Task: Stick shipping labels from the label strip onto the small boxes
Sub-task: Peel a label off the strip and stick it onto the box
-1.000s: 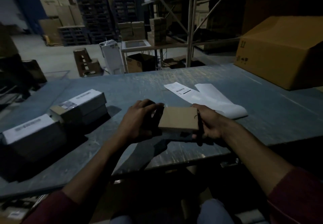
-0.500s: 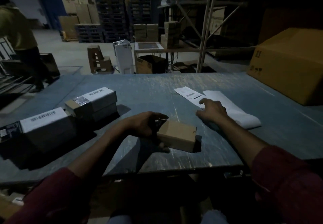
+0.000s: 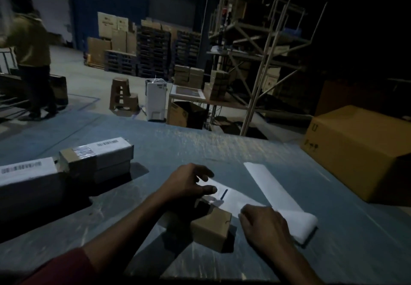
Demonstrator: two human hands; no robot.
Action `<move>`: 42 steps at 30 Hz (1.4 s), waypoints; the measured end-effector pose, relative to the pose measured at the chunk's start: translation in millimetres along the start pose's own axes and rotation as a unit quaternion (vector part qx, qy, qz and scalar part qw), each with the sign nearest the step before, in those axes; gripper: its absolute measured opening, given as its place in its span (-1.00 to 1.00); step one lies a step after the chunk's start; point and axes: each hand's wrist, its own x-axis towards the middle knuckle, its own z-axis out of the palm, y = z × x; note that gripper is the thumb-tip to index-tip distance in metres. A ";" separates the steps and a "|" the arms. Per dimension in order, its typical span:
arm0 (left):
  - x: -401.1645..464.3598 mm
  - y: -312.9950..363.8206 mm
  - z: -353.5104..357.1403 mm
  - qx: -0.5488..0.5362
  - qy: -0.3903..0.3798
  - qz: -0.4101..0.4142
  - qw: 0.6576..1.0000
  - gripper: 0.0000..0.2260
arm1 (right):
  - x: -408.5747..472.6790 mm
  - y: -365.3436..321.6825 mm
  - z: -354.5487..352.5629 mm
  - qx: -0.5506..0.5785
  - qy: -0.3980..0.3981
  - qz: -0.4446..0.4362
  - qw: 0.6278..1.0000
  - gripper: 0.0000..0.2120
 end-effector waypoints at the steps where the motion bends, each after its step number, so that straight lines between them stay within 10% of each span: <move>1: 2.5 2.2 4.0 0.006 0.002 -0.008 1.000 -0.56 | -2.8 1.6 -5.8 0.015 0.001 0.003 1.000 -0.72; 13: 10.8 -2.0 42.1 0.131 0.024 -0.058 0.989 -0.64 | 88.6 -1.6 10.7 0.102 -0.134 0.015 0.986 -0.33; 25: 14.4 -5.5 39.9 0.123 0.023 -0.089 0.988 -0.56 | 116.1 9.5 14.1 0.191 -0.121 0.093 0.970 -0.86; 31: 37.5 7.4 44.1 0.150 0.034 -0.063 0.986 -0.56 | 116.3 29.0 15.1 0.211 -0.127 0.111 0.963 -0.49; 36: 53.6 26.1 59.4 0.114 0.081 -0.035 0.990 -0.64 | 117.9 39.5 12.7 0.237 -0.109 0.102 0.960 -0.76; 42: 56.1 34.7 70.1 0.023 0.109 -0.016 0.994 -0.64 | 117.7 44.7 12.0 0.510 -0.057 0.106 0.851 -0.92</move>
